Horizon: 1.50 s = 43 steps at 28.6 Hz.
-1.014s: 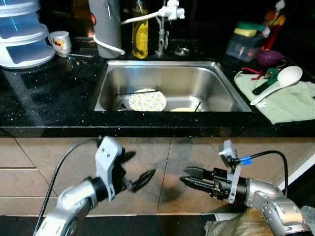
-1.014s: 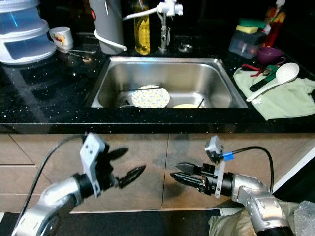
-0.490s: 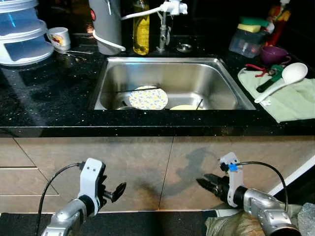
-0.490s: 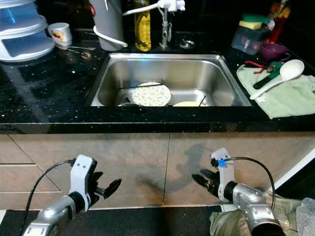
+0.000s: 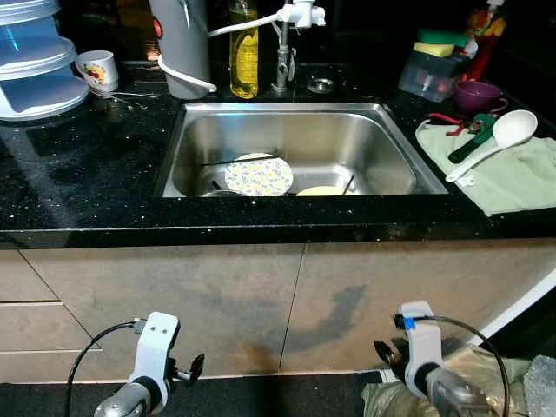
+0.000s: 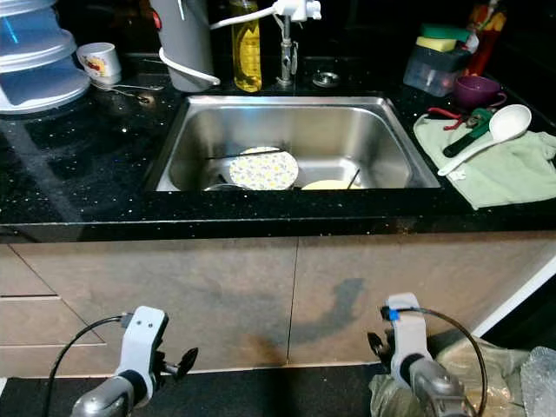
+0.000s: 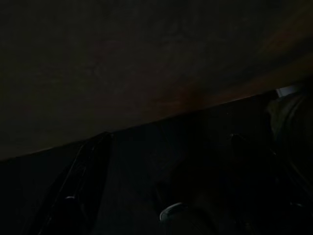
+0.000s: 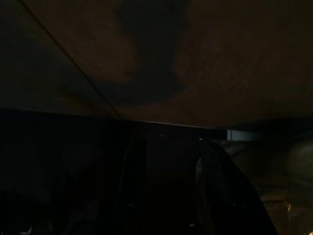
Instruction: Kitchen organization
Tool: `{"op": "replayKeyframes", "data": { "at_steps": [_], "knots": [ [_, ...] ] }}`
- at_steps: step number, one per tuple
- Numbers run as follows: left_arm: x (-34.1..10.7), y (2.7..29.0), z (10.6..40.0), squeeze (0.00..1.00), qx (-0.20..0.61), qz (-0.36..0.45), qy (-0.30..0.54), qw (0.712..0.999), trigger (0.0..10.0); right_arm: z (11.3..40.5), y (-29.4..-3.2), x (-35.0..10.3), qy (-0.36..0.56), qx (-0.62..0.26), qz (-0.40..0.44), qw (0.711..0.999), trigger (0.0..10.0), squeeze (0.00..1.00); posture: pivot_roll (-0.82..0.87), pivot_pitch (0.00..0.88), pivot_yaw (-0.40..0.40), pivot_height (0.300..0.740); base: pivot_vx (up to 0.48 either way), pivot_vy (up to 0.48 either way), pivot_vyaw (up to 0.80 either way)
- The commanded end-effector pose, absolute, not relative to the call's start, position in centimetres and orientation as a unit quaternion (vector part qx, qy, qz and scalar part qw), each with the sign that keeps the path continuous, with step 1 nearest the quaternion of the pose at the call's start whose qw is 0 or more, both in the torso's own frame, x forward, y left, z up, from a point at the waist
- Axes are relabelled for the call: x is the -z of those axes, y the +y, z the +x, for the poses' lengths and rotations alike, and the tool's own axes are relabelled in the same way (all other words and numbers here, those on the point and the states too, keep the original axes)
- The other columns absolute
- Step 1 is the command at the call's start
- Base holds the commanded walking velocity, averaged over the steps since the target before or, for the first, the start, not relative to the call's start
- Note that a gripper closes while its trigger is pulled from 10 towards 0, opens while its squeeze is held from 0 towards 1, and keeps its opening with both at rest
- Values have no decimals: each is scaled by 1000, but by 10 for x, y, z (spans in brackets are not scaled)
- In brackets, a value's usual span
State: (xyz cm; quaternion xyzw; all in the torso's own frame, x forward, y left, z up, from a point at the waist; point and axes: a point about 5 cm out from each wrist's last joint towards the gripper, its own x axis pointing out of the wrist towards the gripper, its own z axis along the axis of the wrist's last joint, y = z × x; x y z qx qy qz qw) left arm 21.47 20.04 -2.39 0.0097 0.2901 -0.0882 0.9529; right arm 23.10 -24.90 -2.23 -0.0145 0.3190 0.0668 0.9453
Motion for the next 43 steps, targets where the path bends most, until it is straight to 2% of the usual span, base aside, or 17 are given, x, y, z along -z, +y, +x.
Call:
{"op": "replayKeyframes", "data": {
  "at_steps": [1, 4, 7, 10, 28, 43],
  "knots": [
    [25, 205, 214, 0, 61, -1, 283, 957, 10000, 230, -251, 23, 306, -49, -9, 951, 10000, 0, 35, 46, -33, 740, 0, 0, 0],
    [24, 209, 216, 0, 40, -7, 272, 961, 10000, 232, -253, 21, 290, -32, 4, 956, 10000, 0, 35, 46, -33, 740, 0, 0, 0],
    [26, 213, 220, 0, 28, -21, 266, 963, 10000, 236, -258, 18, 267, 0, 65, 962, 10000, 0, 36, 41, -34, 740, 0, 0, 0],
    [26, 213, 221, 0, 34, -23, 270, 962, 10000, 236, -260, 17, 260, 7, 86, 962, 10000, 0, 36, 38, -33, 740, 0, 0, 0],
    [29, 221, 219, 0, 1, -59, 243, 968, 10000, 232, -259, 21, 248, 17, 103, 963, 10000, 0, 28, 20, -32, 740, 0, 0, 0],
    [39, 218, 213, 0, 21, -54, 282, 958, 10000, 234, -256, 21, 251, 4, 109, 962, 10000, 0, 37, 25, -34, 740, 0, 0, 0]
  ]
}}
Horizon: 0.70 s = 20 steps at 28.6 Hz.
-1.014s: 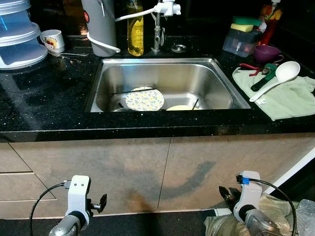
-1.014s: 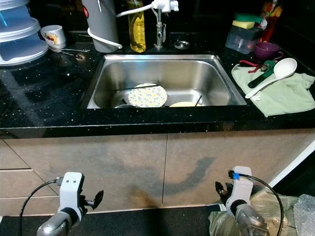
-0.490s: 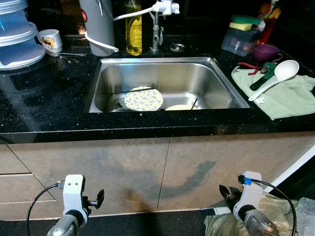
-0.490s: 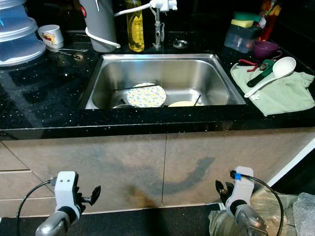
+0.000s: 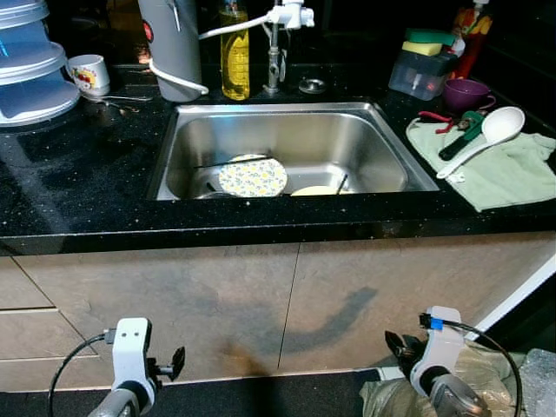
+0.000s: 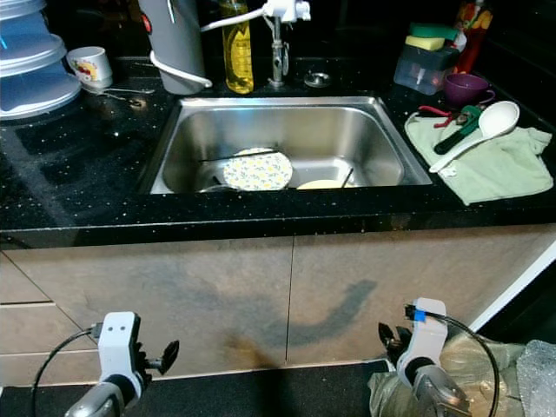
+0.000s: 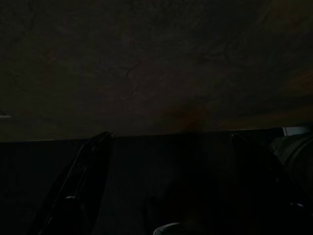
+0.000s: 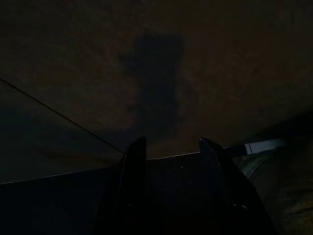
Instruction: Kitchen organization
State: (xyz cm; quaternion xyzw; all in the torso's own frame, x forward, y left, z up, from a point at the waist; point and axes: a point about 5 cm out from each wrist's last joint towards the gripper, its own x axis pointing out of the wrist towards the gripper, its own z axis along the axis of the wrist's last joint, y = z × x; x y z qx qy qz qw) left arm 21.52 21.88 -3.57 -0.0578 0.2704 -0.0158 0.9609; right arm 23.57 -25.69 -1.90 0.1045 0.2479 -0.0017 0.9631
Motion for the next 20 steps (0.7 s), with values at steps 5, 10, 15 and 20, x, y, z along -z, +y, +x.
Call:
{"op": "replayKeyframes", "data": {
  "at_steps": [5, 10, 15, 20],
  "knots": [
    [37, 219, 214, 0, 20, -56, 279, 959, 10000, 236, -254, 21, 249, 1, 110, 962, 10000, 0, 35, 25, -33, 740, 0, 0, 0],
    [37, 221, 217, 0, 20, -55, 276, 959, 10000, 237, -252, 20, 246, -1, 111, 963, 10000, 0, 29, 17, -25, 740, 0, 0, 0],
    [36, 222, 218, 0, 18, -59, 274, 960, 10000, 238, -251, 20, 243, 3, 112, 963, 10000, 0, 31, 16, -15, 740, 0, 0, 0],
    [36, 225, 218, 0, 18, -59, 273, 960, 10000, 238, -249, 21, 242, 4, 114, 964, 10000, 0, 40, 0, -17, 740, 0, 0, 0]
  ]
}}
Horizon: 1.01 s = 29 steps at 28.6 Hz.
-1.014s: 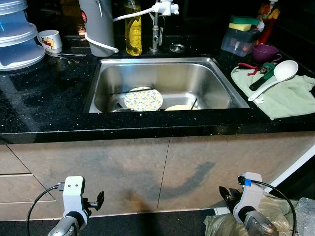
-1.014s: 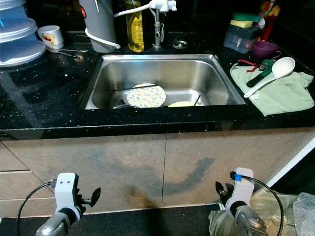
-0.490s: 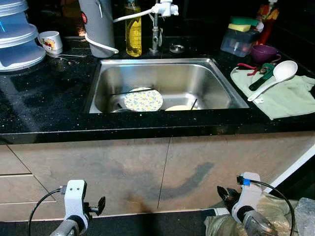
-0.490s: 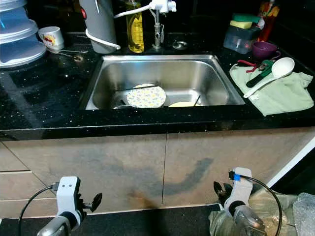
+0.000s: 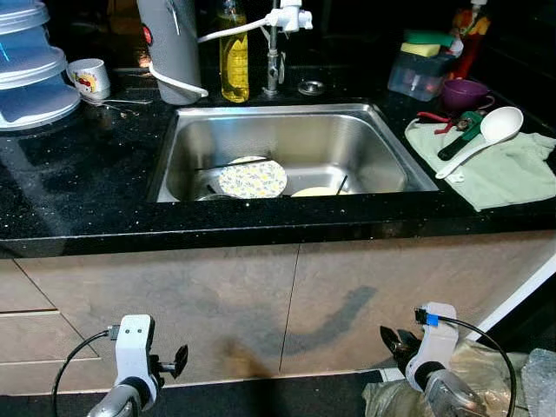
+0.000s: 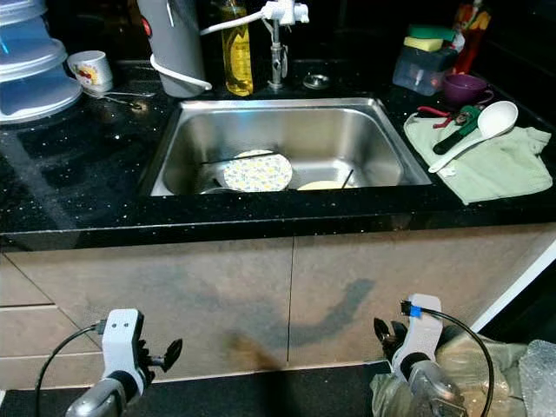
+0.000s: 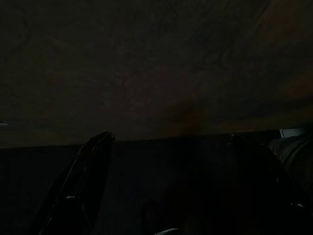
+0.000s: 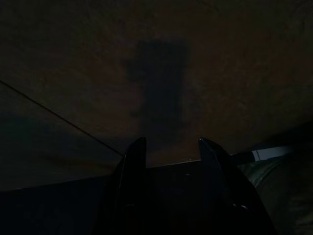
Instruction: Kitchen organization
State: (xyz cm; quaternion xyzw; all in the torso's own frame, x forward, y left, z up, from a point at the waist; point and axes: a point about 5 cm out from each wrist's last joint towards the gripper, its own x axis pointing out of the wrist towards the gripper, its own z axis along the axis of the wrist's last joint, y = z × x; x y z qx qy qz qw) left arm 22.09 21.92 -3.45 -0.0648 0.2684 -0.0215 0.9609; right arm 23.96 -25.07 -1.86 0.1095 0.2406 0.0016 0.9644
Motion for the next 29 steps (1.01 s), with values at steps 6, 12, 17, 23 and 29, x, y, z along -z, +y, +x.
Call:
{"op": "replayKeyframes", "data": {
  "at_steps": [6, 12, 17, 23, 29],
  "knots": [
    [35, 230, 217, 0, 14, -60, 270, 961, 10000, 238, -245, 22, 243, -1, 114, 963, 10000, 0, 43, 0, -12, 740, 0, 0, 0],
    [34, 232, 217, 0, 17, -64, 264, 962, 10000, 239, -244, 22, 239, -2, 114, 964, 10000, 0, 32, 0, -14, 740, 0, 0, 0],
    [34, 234, 214, 0, 14, -68, 257, 964, 10000, 236, -244, 23, 240, -3, 115, 964, 10000, 0, 23, 0, -23, 740, 0, 0, 0],
    [34, 236, 211, 0, 7, -69, 255, 964, 10000, 234, -244, 24, 241, -2, 116, 964, 10000, 0, 23, 10, -23, 740, 0, 0, 0],
    [34, 238, 208, 0, 4, -71, 251, 965, 10000, 231, -244, 25, 239, -2, 116, 964, 10000, 0, 32, 20, -30, 740, 0, 0, 0]
  ]
}}
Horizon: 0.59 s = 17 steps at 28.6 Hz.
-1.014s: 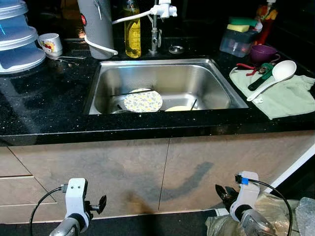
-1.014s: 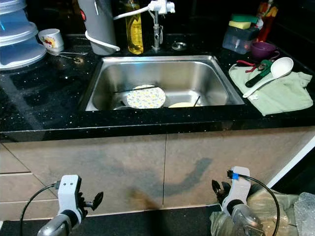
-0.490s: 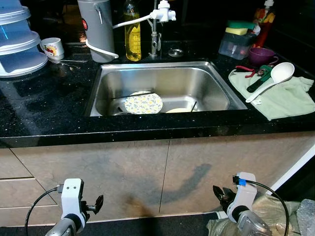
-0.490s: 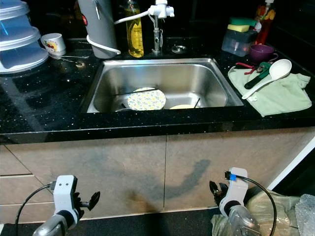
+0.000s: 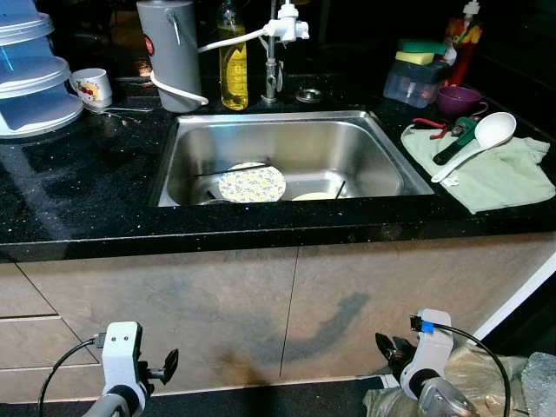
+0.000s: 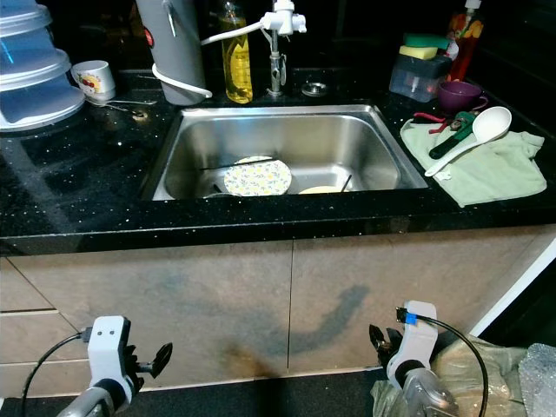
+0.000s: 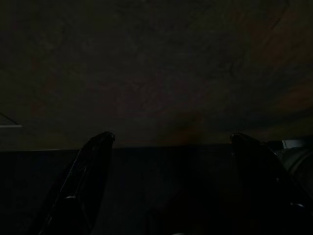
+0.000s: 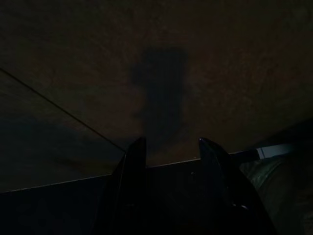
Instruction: Kitchen organization
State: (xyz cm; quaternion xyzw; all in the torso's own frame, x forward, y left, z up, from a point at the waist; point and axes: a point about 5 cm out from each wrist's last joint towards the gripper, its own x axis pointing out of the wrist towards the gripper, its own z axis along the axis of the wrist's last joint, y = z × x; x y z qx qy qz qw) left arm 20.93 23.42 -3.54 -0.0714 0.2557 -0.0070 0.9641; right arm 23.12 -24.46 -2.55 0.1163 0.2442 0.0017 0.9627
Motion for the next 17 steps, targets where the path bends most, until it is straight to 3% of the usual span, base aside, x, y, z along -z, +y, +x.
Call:
{"op": "replayKeyframes", "data": {
  "at_steps": [1, 17],
  "knots": [
    [34, 238, 207, 0, 4, -70, 249, 966, 10000, 231, -244, 25, 238, -4, 116, 964, 10000, 0, 37, 27, -37, 740, 0, 0, 0],
    [28, 231, 199, 0, 18, -67, 236, 969, 10000, 222, -249, 26, 239, -1, 114, 964, 10000, 0, 8, 63, -33, 740, 0, 0, 0]
  ]
}}
